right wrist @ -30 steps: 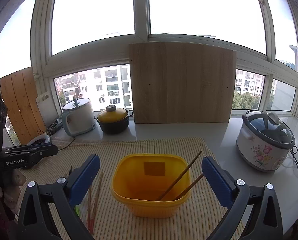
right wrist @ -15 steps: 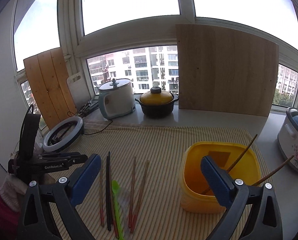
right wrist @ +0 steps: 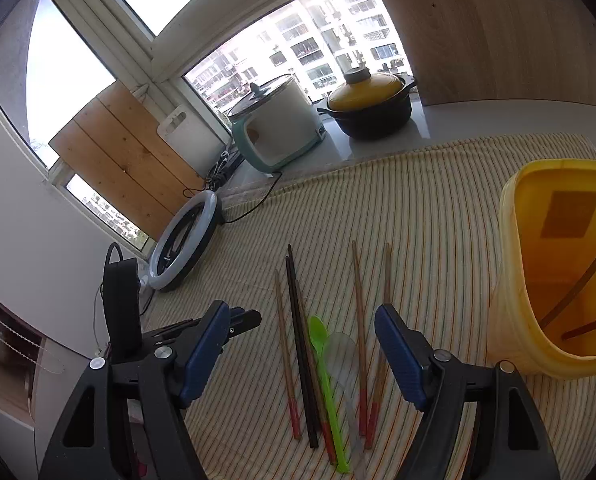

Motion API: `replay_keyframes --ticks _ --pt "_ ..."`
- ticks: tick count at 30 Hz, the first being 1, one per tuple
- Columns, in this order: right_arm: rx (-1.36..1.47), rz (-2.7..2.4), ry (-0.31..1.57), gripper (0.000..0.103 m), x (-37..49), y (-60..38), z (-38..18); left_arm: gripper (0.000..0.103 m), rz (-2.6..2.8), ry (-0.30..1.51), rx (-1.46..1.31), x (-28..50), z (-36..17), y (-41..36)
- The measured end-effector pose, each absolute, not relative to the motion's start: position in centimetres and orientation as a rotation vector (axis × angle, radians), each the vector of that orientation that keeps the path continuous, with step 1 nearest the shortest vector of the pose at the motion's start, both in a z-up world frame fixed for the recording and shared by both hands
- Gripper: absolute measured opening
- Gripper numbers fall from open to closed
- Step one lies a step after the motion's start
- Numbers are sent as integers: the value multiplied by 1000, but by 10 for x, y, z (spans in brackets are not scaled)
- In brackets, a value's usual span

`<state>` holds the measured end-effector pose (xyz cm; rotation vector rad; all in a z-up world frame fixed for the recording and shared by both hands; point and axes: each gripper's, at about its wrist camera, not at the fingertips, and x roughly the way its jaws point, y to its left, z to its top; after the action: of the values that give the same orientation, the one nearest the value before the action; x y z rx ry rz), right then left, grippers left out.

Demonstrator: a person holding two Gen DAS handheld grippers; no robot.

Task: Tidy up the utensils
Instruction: 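Move the left tool back to the chopsticks while the right tool follows, then grasp a wooden chopstick with the left tool while the right tool grasps another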

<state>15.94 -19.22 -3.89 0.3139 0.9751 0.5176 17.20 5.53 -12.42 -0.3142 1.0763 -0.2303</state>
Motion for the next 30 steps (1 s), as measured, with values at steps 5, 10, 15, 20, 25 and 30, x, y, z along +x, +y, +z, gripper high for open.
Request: replay_keyframes --ticks 5,10,15,20,25,30 --pt "302 554 1037 78 169 -181 -50 33 -221 1090 -328 177 -130 58" --pt "268 588 1068 84 176 -167 -57 33 -223 1089 -328 178 -130 59" --pt "306 591 1086 84 182 -165 -63 33 -221 1092 -331 178 -131 61" --pt "350 618 1113 84 184 -165 -68 33 -221 1090 -333 177 -131 61" --pt "252 569 1113 84 184 -156 -69 33 -226 1090 -337 178 -131 61" --pt "168 495 1118 84 189 -149 -74 33 -220 1094 -339 182 -131 59"
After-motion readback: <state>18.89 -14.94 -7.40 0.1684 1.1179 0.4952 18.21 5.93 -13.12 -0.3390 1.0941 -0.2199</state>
